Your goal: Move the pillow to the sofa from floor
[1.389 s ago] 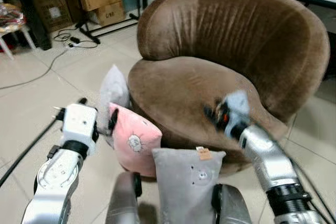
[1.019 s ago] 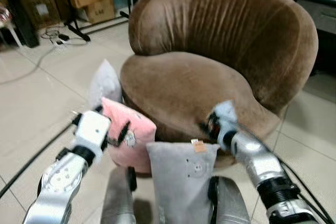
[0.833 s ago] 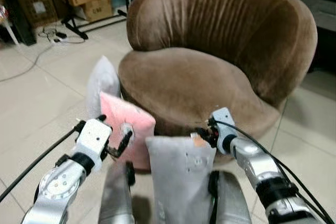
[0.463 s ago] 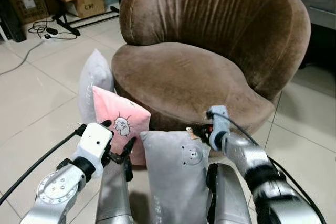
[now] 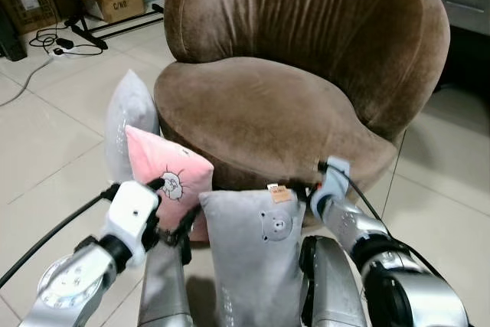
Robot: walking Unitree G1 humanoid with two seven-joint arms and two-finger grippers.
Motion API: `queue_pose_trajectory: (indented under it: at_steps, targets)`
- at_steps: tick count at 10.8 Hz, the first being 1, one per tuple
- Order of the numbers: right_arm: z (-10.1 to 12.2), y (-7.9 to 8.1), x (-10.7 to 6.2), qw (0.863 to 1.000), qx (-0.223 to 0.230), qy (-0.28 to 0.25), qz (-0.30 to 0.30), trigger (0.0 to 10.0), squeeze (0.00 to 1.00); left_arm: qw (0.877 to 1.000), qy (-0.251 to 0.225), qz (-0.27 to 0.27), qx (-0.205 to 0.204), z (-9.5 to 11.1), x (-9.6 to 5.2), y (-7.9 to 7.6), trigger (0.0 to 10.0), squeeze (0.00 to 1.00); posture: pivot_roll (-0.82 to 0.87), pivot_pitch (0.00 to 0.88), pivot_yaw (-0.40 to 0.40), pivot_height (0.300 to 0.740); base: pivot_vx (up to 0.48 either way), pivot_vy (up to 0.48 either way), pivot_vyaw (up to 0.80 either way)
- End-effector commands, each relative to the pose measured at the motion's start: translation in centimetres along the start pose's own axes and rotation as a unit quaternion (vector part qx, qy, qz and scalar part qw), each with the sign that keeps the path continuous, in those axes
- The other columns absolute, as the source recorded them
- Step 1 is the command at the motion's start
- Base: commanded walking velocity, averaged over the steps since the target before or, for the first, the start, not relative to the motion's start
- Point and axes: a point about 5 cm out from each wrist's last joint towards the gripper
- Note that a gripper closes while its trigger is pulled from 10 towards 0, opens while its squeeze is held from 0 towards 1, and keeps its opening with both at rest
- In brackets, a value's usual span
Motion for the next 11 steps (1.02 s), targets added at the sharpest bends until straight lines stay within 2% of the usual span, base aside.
queue_pose_trajectory:
  at_steps: [1, 3, 4, 6, 7, 8, 9, 11]
  targets:
    - [1.0, 0.3, 0.1, 0.999, 0.024, -0.022, 0.001, 10.0, 1.00, 1.000, -0.007, -0.006, -0.002, 0.5, -0.4, -0.2, 10.0, 0.00, 0.07, 0.082, -0.047, 0.461, 0.000, 0.000, 0.00]
    - [1.5, 0.9, 0.2, 0.998, 0.034, -0.041, 0.014, 10.0, 1.00, 1.000, -0.014, -0.010, -0.006, 0.9, -1.4, -0.6, 10.0, 0.00, 0.07, 0.128, -0.071, 0.461, 0.000, 0.000, 0.00]
    - [1.4, 0.9, 0.2, 0.999, 0.032, -0.039, 0.013, 10.0, 1.00, 1.000, -0.014, -0.011, -0.006, 1.0, -1.6, -0.7, 10.0, 0.00, 0.07, 0.146, -0.080, 0.461, 0.000, 0.000, 0.00]
    - [0.4, 0.5, 0.1, 0.999, 0.017, -0.031, 0.000, 10.0, 1.00, 1.000, -0.014, -0.014, -0.016, 1.3, -2.8, -1.9, 10.0, 0.00, 0.08, 0.196, -0.094, 0.461, 0.000, 0.000, 0.00]
    - [0.4, 0.5, 0.1, 0.999, 0.011, -0.039, -0.001, 10.0, 0.06, 1.000, -0.011, -0.016, -0.020, 1.3, -3.2, -2.3, 10.0, 0.00, 0.08, 0.204, -0.094, 0.461, 0.000, 0.000, 0.00]
    - [0.3, 0.5, 0.1, 0.999, 0.026, -0.044, -0.007, 10.0, 0.00, 0.999, -0.006, -0.019, -0.025, 1.4, -3.8, -2.9, 10.0, 0.00, 0.09, 0.221, -0.092, 0.461, 0.000, 0.000, 0.00]
    - [0.2, 0.6, 0.1, 0.998, 0.045, -0.047, -0.010, 10.0, 0.00, 0.999, -0.003, -0.019, -0.030, 1.5, -4.4, -3.3, 10.0, 0.00, 0.10, 0.239, -0.090, 0.461, 0.000, 0.000, 0.00]
    - [0.8, 2.0, 0.2, 0.992, 0.103, -0.069, 0.011, 10.0, 0.00, 0.999, 0.008, -0.011, -0.040, 1.5, -5.5, -4.0, 10.0, 0.00, 0.11, 0.262, -0.093, 0.461, 0.000, 0.000, 0.00]
Point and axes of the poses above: a point about 5 cm out from each wrist's last joint towards the gripper, its own x axis pointing out of the wrist towards the gripper, its own z axis along the axis of the wrist's last joint, y = z × x, and after that the axes turned 14 degrees about -x, right-handed
